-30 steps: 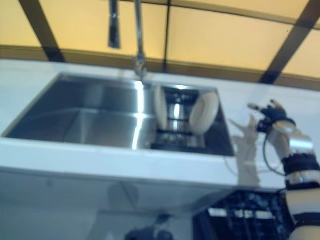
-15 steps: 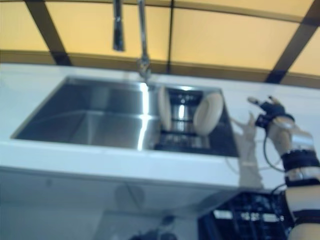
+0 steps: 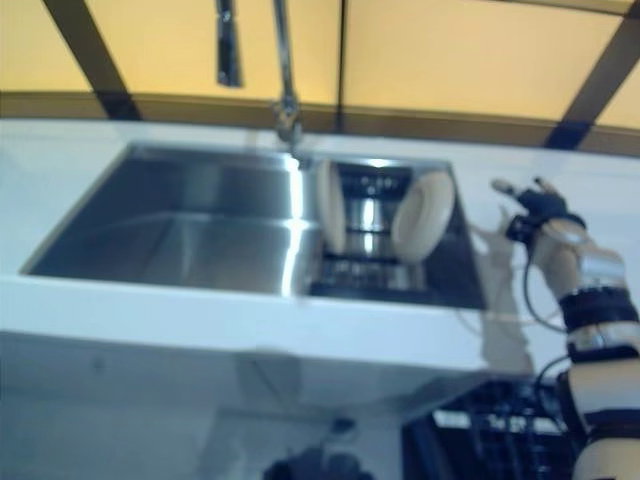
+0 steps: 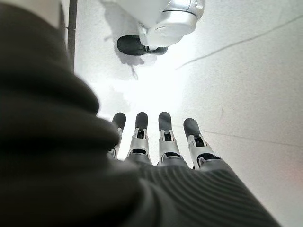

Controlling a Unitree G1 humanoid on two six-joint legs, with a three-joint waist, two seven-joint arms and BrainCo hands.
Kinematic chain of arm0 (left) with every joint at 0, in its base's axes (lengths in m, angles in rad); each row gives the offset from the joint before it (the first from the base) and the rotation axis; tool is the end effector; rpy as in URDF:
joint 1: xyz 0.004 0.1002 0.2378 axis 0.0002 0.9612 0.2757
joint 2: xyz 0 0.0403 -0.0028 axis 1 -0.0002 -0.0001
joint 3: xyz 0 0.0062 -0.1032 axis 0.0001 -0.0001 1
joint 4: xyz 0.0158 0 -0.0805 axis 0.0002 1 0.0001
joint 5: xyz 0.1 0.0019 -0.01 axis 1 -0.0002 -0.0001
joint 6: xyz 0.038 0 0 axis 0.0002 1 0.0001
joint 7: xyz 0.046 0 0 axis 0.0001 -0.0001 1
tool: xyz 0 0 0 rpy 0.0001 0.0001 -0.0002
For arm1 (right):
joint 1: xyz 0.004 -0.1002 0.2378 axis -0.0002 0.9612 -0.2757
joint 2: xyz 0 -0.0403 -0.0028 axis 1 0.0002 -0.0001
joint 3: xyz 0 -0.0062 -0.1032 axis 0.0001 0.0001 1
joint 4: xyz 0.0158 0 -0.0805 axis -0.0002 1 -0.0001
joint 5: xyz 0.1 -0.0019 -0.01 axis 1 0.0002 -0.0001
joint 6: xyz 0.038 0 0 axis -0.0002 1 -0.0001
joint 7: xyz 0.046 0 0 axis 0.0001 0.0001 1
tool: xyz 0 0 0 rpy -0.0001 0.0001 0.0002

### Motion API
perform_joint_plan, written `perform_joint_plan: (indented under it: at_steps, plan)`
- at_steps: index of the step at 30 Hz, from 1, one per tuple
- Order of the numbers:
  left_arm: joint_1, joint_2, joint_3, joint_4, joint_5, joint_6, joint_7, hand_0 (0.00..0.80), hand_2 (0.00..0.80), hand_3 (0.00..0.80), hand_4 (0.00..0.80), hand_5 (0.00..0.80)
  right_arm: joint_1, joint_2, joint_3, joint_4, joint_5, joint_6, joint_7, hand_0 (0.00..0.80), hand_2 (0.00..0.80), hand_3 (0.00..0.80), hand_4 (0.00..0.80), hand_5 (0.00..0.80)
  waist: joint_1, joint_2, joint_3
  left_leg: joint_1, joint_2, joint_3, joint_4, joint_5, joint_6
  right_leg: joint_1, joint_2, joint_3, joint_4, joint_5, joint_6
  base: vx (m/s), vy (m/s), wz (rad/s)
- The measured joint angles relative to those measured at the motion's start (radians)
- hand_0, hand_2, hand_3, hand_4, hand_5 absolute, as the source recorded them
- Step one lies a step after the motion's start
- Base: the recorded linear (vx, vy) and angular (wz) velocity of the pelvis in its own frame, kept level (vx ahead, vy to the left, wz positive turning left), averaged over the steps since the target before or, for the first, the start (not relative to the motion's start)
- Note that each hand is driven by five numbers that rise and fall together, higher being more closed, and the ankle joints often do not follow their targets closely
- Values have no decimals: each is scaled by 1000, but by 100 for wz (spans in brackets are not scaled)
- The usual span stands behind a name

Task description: Take plates into dishwasher

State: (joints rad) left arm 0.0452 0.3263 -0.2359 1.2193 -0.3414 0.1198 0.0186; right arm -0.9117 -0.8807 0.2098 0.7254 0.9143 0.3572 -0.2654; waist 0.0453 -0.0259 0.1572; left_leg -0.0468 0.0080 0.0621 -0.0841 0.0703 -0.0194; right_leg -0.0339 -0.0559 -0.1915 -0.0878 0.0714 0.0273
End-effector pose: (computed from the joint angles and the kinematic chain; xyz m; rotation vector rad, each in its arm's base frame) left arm 0.0500 0.2486 -0.1125 0.1298 1.3765 0.2377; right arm 0.3189 -0.3046 0.2176 0.0889 0.1084 -0.4278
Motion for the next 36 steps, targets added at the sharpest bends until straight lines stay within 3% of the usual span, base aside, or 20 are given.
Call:
perform_joint_plan:
  at_steps: [36]
  plan:
    - [-8,-1,0,-15,-27,-43,-4,0,0,0,0,0,-71,7,77,-37,-88,0,39,0,0,0,0,0,23,-9,50,-1,-2,-11,0,2,0,4,-1,-11,1,-1,1,0,0,0]
